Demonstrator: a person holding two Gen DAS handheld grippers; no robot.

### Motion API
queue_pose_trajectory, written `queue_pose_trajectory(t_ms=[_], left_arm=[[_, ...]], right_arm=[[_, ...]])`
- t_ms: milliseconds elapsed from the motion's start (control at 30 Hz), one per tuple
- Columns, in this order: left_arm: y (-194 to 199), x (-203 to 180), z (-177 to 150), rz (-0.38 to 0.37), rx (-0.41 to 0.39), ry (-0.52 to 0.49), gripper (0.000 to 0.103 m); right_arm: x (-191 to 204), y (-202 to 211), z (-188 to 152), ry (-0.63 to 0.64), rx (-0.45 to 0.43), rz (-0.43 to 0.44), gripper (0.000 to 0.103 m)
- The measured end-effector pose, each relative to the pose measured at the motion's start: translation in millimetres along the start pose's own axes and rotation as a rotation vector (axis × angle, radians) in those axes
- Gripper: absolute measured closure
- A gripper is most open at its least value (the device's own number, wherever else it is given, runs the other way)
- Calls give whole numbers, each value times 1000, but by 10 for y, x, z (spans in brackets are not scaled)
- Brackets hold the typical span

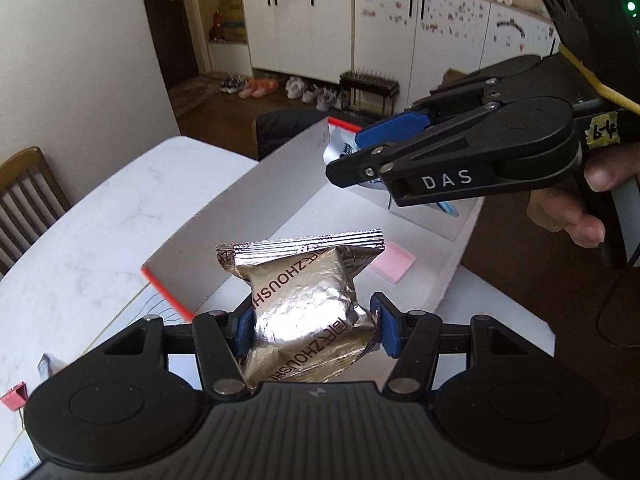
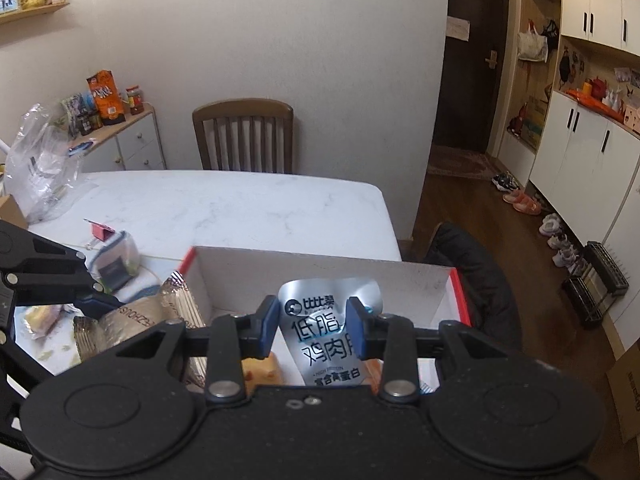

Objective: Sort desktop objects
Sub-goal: 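Lift and carry the foil packet and white pouch over the red box, then lower into the box and open the right tool while the left tool releases the foil packet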

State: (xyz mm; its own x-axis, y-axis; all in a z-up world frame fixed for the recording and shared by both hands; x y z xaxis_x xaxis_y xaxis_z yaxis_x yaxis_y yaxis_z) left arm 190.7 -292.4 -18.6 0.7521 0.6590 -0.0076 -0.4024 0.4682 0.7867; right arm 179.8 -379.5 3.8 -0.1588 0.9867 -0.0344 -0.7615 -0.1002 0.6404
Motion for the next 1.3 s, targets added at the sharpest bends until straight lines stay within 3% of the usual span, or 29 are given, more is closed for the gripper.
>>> queue_pose_trajectory(t_ms=[333, 667, 967, 1300], left_arm=[[-582, -51, 92, -2, 139, -50, 45], [-913, 1, 4, 16, 230, -54, 45], [-1015, 3, -19, 23, 263, -73, 44], [-1057, 61, -84, 39, 278, -66, 38]], right_arm=[[-182, -510, -206, -44, 121, -3, 68], [-275, -861, -464, -104, 267, -6, 68], [-251, -1022, -514, -116, 394, -46, 68], [-258, -1067, -500, -130, 437, -51, 66]])
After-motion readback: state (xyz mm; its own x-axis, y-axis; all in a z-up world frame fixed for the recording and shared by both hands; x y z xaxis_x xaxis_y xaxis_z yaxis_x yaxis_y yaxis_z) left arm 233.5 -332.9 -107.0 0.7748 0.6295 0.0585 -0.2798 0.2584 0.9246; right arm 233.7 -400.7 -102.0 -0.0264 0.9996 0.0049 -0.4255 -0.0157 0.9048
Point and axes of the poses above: each gripper's, at about its wrist camera, not at the fingertips, and y roughly against the way its jaws point, x to its left, z to its top, the point moved 3 cm from there along -y, roughly the way its jaws point, and after that the axes turned 4 degrees about -z, right-handed, at the moved point
